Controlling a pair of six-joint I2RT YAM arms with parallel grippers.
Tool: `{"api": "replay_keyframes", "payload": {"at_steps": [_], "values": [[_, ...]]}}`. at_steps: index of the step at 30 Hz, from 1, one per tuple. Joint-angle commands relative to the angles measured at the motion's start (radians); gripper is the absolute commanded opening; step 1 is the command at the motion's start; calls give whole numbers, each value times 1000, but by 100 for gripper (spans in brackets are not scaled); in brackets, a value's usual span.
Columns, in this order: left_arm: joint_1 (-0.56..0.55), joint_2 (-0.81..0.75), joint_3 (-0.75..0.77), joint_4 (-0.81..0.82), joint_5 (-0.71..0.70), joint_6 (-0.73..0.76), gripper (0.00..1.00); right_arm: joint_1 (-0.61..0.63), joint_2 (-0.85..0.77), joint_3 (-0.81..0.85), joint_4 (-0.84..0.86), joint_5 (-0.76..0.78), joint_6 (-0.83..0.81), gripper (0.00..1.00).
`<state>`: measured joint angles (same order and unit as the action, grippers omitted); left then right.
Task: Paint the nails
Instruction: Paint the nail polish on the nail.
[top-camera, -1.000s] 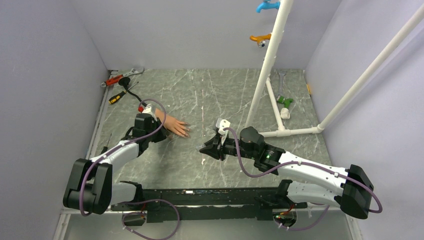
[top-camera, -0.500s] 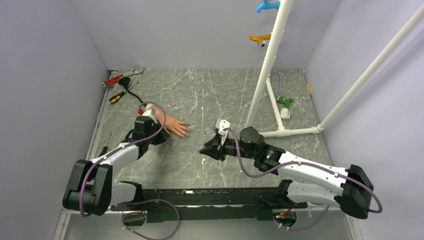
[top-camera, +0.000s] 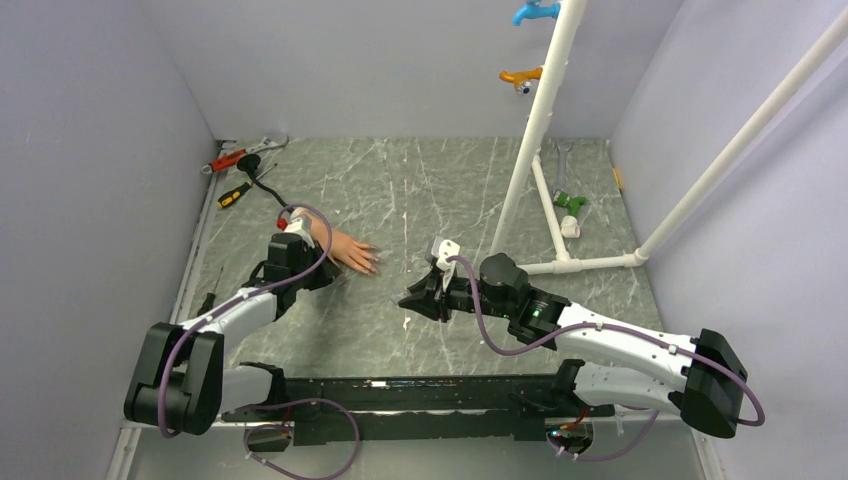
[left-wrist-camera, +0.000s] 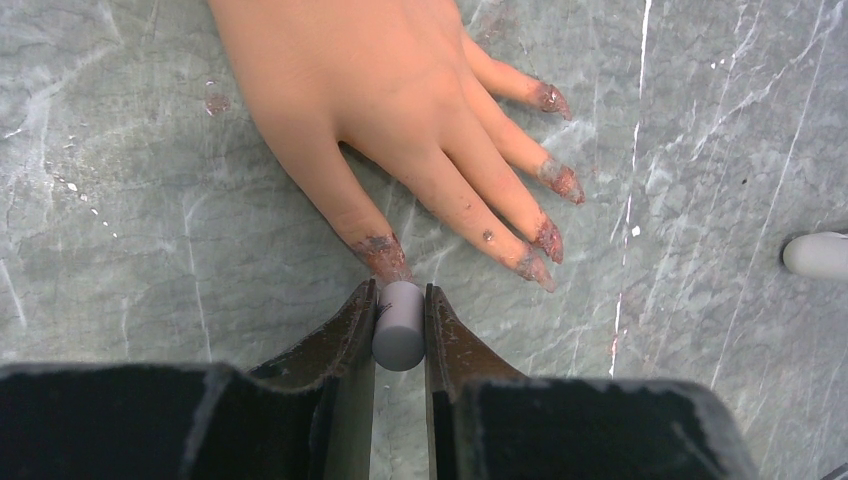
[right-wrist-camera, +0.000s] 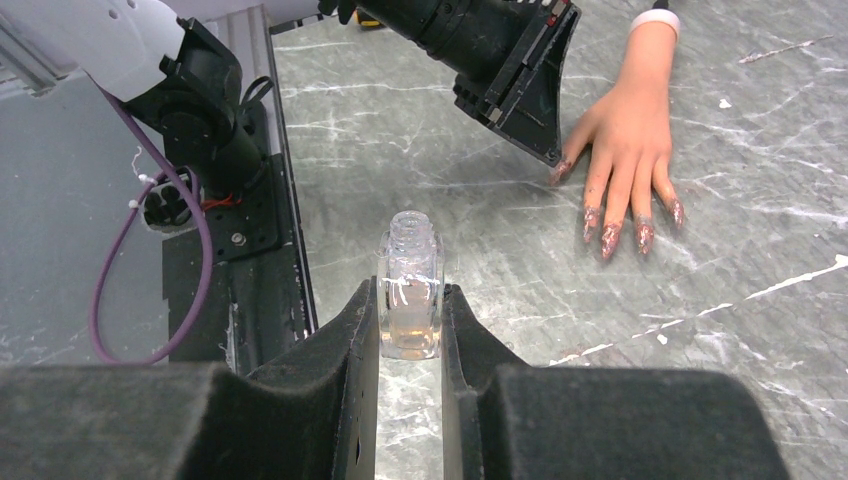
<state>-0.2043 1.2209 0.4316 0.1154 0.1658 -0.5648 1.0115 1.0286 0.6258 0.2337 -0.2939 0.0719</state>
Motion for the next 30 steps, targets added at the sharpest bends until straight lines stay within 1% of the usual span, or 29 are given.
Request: {"api": "replay_keyframes", "payload": {"at_steps": [1, 15, 22, 26, 30], "values": [[0, -18, -8, 47, 32, 3, 0, 4, -3, 15, 66, -12, 6, 0], [-3, -33, -18, 64, 60, 2, 0, 5, -3, 18, 68, -14, 7, 0], [-7, -66, -9, 48, 77, -8, 0, 4, -5, 14, 72, -14, 4, 0], [-10, -106, 8, 11, 87, -16, 0, 4, -13, 9, 72, -10, 2, 0], [-12, -175, 39, -83, 85, -7, 0, 4, -26, 1, 69, -5, -1, 0]]}}
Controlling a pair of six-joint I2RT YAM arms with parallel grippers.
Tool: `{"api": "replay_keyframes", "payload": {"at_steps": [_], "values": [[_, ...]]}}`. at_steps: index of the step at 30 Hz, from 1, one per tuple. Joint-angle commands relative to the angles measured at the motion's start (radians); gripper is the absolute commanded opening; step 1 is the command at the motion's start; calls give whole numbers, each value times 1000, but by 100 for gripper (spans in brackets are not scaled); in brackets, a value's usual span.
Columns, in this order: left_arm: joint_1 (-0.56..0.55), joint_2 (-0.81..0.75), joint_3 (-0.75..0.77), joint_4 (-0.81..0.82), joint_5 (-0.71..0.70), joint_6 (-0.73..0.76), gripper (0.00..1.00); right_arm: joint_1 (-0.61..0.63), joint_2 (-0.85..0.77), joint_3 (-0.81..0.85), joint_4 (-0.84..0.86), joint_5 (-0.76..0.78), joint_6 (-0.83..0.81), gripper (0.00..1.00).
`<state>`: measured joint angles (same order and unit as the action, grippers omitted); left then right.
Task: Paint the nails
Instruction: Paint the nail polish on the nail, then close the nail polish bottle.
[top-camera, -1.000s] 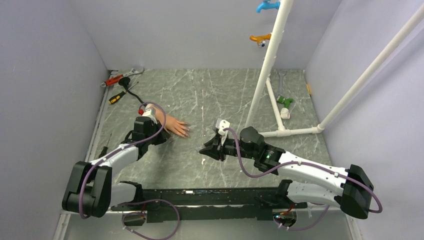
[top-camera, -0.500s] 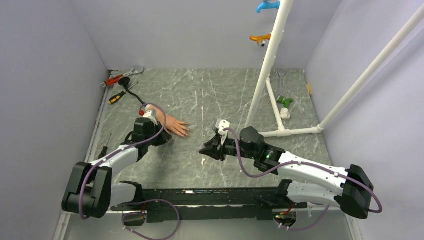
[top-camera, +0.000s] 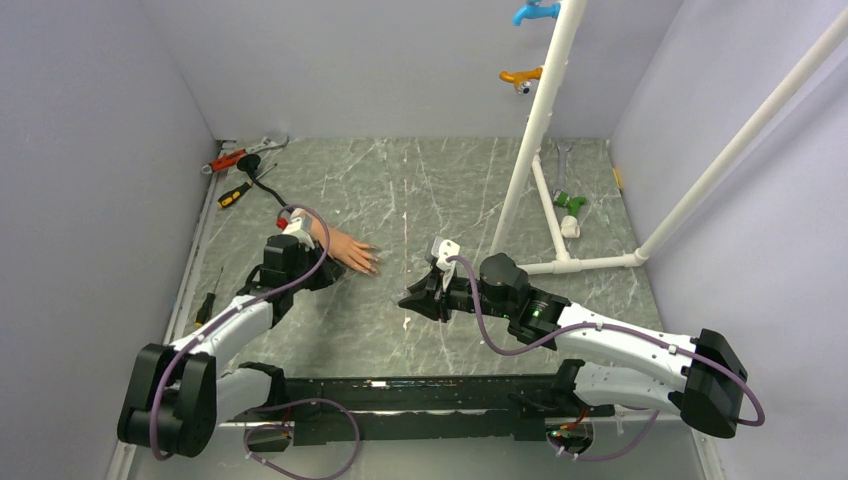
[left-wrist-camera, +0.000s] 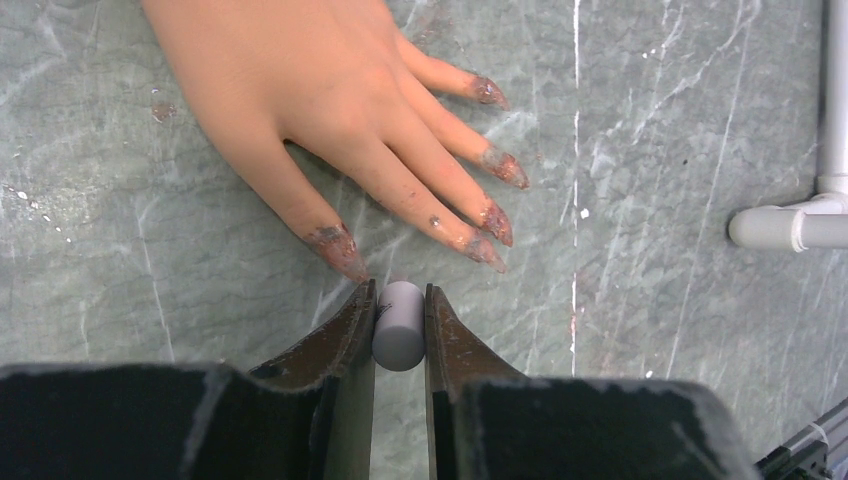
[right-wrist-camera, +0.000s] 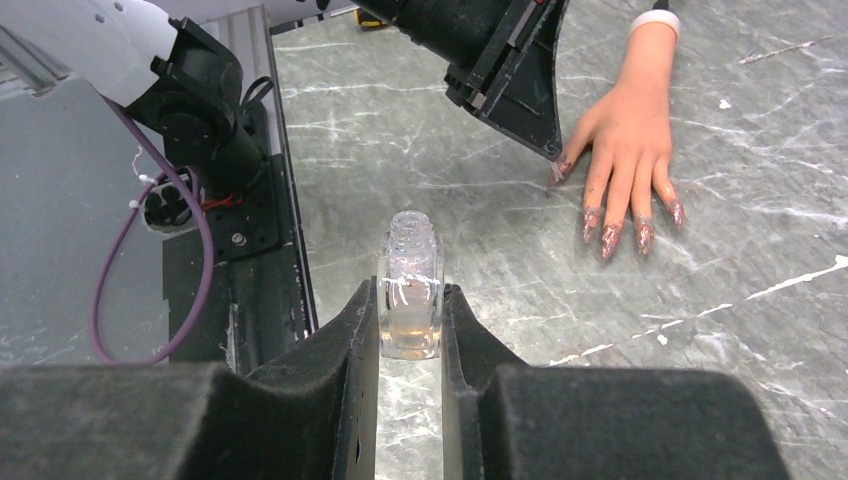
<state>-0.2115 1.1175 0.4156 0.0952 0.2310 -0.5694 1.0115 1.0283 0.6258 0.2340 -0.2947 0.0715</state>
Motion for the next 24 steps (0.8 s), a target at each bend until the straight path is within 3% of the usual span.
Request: {"api": "replay_keyframes", "payload": {"at_steps": [1, 17, 24], "values": [[-5, -89, 65, -88, 19, 1, 0, 4, -28, -1, 69, -3, -2, 0], [-8, -321, 262, -560, 134, 138, 0, 4, -15, 1, 37, -17, -20, 0], [-15, -393, 264, -576, 332, 241, 0, 4, 26, 5, 19, -9, -34, 0]]}}
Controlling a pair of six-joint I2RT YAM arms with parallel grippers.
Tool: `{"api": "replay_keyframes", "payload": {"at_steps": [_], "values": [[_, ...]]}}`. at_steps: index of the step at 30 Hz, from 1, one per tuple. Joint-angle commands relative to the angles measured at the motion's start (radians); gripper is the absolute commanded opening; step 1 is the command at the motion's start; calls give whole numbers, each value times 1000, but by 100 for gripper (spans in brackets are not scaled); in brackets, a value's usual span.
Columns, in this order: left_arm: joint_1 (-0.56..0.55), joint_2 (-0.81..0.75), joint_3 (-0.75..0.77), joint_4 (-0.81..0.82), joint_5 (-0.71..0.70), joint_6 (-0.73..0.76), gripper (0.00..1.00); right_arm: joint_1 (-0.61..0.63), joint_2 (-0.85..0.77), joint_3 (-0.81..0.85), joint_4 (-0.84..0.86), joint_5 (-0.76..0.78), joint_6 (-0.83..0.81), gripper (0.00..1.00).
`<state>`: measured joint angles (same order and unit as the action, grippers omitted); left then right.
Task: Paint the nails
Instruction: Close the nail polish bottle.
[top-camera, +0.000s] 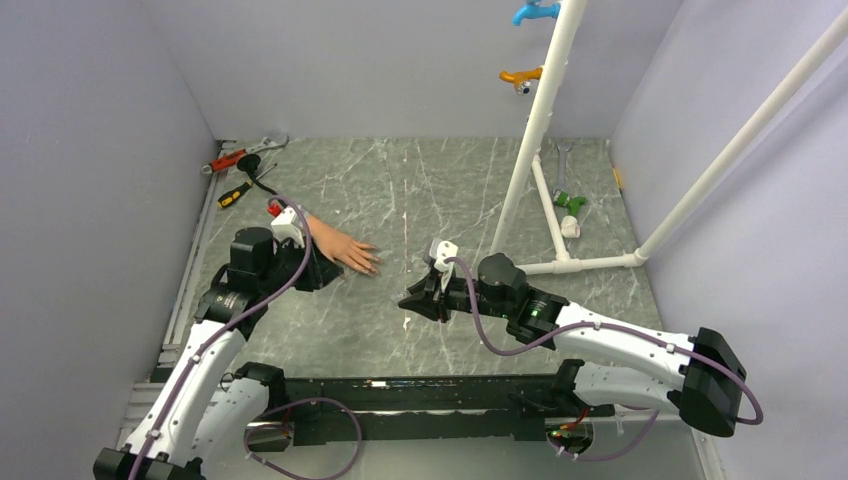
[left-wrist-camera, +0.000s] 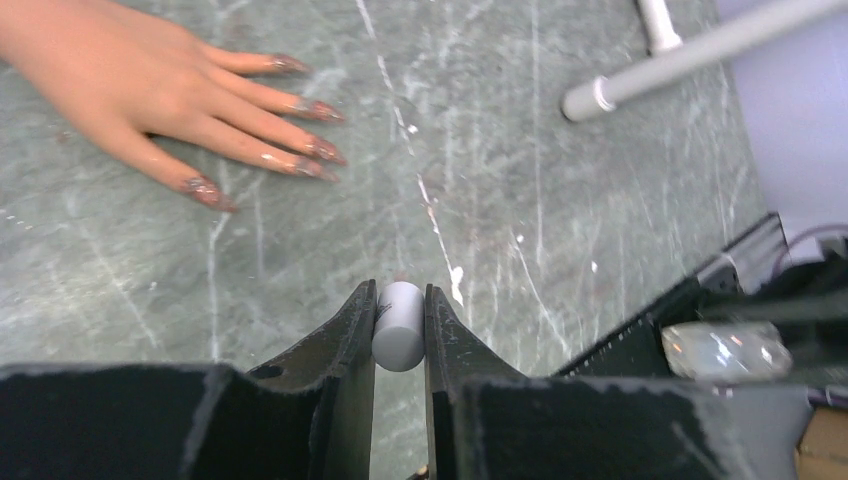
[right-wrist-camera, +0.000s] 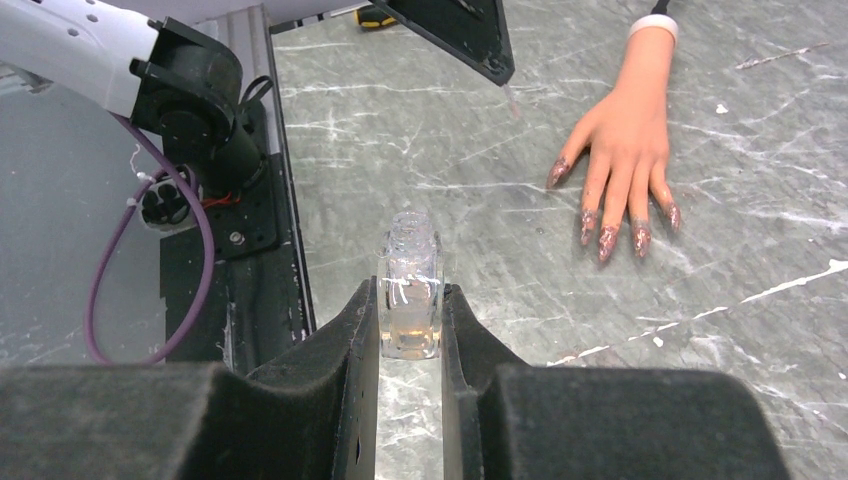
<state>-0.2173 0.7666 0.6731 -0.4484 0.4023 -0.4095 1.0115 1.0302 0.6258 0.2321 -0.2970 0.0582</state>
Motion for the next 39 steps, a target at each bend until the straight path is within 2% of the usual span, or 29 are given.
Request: {"api": "replay_keyframes", "payload": {"at_steps": [1, 6, 10, 22, 39], "values": [[-15, -53, -1, -34, 184, 85, 0, 4, 34, 7, 20, -5, -22, 0], [-67, -114, 8, -53, 225, 113, 0, 4, 88, 22, 30, -9, -23, 0], [-76, -148, 13, -60, 269, 149, 0, 4, 136, 38, 36, -22, -24, 0], [-86, -194, -25, -3, 334, 134, 0, 4, 269, 90, 52, -37, -27, 0], [-160, -158, -41, 23, 370, 120, 0, 24, 287, 110, 68, -50, -33, 0]]}}
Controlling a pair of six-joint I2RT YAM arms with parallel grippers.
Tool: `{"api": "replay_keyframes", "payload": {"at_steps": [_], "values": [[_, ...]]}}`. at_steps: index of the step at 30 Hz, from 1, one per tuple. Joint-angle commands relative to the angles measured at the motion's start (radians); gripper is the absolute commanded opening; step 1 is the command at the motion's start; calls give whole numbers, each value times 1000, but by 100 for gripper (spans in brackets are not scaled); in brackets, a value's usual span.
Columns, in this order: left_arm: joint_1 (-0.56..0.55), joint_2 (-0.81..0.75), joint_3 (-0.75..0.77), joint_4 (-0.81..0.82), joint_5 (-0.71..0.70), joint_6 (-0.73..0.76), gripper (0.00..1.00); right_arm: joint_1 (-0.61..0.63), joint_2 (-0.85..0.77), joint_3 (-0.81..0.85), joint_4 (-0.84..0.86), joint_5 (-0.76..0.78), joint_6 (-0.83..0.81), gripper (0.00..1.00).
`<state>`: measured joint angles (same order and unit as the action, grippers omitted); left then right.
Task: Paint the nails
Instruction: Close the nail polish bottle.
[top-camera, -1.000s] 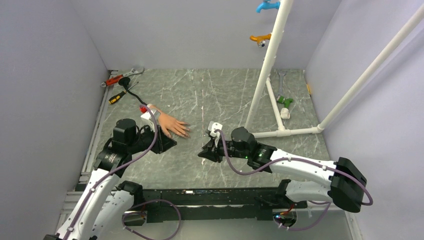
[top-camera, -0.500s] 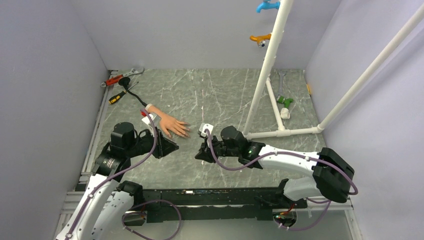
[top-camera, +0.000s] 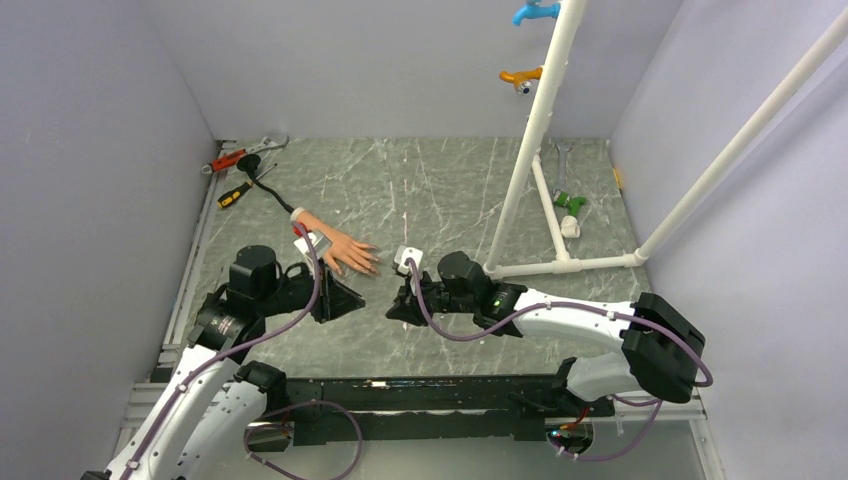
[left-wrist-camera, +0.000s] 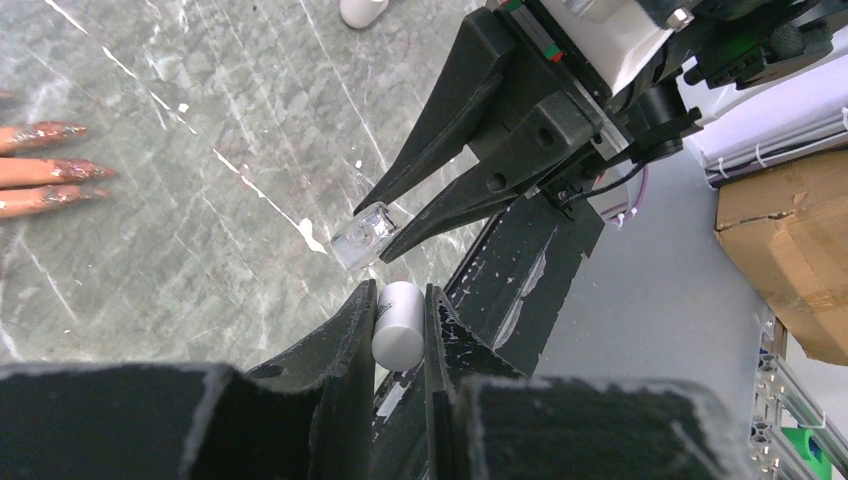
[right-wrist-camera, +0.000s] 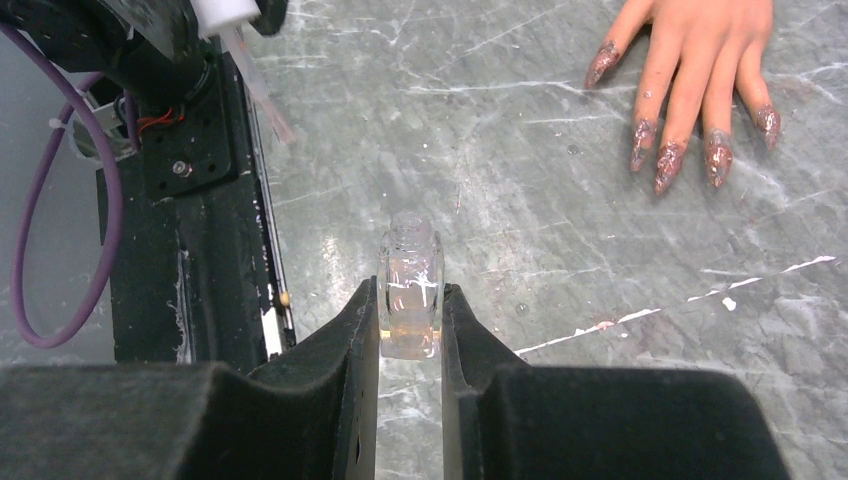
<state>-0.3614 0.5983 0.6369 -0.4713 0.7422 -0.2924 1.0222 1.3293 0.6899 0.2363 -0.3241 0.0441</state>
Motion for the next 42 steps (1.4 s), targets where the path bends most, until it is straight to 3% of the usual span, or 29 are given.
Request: {"api": "replay_keyframes", "payload": {"at_steps": [1, 42], "values": [[-21, 13, -5, 46, 30, 2, 0, 17, -14, 44, 66, -28, -21, 0], [-78, 44, -8, 43, -8, -10, 0, 68, -93, 40, 50, -14, -70, 0]]}}
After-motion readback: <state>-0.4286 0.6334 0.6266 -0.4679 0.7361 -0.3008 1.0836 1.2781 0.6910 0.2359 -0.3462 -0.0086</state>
